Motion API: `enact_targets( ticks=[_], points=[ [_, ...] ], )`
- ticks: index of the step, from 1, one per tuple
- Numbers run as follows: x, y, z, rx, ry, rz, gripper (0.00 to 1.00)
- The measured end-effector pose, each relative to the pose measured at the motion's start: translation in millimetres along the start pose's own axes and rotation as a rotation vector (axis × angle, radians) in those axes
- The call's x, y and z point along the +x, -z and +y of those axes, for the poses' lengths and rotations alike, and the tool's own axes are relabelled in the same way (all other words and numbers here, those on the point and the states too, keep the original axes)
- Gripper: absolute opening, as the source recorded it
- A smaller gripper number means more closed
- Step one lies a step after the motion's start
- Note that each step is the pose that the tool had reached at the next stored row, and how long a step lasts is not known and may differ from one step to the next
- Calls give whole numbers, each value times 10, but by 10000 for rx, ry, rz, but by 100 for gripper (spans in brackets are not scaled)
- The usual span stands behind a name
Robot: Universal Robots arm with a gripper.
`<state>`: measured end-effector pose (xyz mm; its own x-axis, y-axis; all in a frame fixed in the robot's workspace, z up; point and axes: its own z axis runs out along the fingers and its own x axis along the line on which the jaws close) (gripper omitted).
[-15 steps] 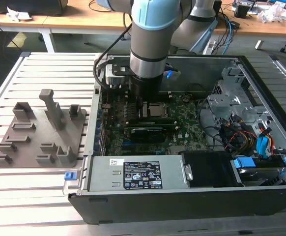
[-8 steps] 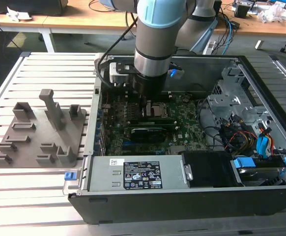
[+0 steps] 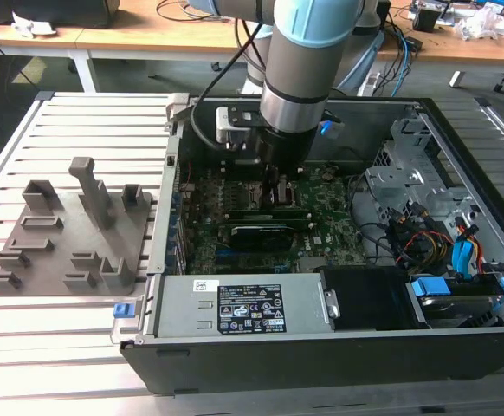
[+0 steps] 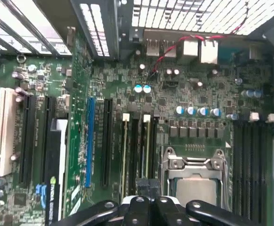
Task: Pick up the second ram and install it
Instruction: 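Press down the second ram until it locks into place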
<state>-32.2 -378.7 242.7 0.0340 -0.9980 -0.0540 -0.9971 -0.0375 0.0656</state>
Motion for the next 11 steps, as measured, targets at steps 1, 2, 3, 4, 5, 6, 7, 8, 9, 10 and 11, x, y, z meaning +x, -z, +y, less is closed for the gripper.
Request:
enact_targets(
  ticks=[1, 2, 3, 4, 5, 6, 7, 8, 9, 10, 11],
  points=[
    [-2, 34, 2, 0, 0, 0, 11],
    [-6, 120, 6, -1, 1, 1, 11],
    [-9, 178, 10, 0, 0, 1, 11],
    [-11, 198, 11, 0, 0, -1, 11],
    [-11, 203, 12, 0, 0, 0, 11],
    [-11, 203, 12, 2, 0, -3, 11],
    [-11, 206, 12, 0, 1, 0, 11],
    [-11, 208, 12, 0, 0, -1, 11],
    [-11, 208, 12, 0, 0, 0, 11],
    [-11, 209, 12, 0, 0, 0, 11],
    [-11, 210, 12, 0, 0, 0, 11]
  ],
)
